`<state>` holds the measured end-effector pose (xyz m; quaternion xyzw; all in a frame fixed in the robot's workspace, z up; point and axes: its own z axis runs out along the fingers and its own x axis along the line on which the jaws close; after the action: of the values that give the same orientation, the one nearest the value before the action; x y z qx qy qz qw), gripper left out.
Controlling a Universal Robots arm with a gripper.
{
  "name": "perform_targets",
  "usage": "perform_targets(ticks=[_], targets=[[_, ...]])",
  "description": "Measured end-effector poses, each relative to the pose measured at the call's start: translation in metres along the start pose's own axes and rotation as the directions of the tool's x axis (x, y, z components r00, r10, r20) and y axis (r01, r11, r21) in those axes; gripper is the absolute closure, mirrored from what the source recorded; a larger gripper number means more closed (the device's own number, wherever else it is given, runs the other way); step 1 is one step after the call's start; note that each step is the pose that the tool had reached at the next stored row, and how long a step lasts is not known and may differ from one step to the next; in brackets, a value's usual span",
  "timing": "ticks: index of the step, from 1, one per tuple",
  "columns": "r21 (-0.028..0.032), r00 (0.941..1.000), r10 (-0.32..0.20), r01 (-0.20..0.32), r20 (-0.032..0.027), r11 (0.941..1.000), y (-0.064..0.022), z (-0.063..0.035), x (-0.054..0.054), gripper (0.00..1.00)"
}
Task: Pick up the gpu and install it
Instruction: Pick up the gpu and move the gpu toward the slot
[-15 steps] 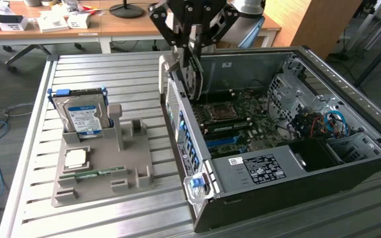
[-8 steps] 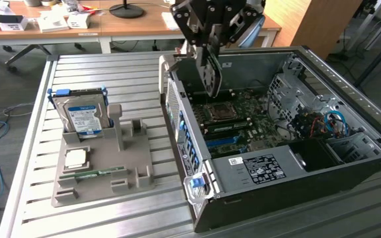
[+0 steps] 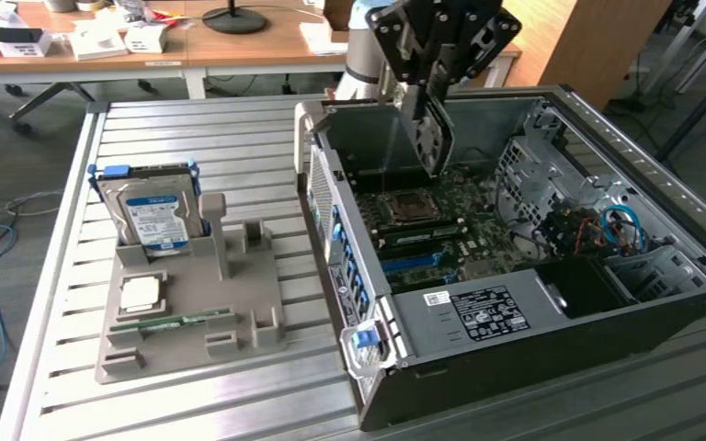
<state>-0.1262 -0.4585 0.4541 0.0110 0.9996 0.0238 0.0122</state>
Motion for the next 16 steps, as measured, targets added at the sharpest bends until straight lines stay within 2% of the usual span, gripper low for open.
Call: perform_targets(ticks=[9,16], targets=[[-0.0010,1.0000,0.000,0.000,0.0000,1.0000,0.0009,0.0009,-0.037,0.74],[-0.0013,1.0000,0.000,0.000,0.0000,1.0000,0.0015,0.0014,-0.055,0.74]])
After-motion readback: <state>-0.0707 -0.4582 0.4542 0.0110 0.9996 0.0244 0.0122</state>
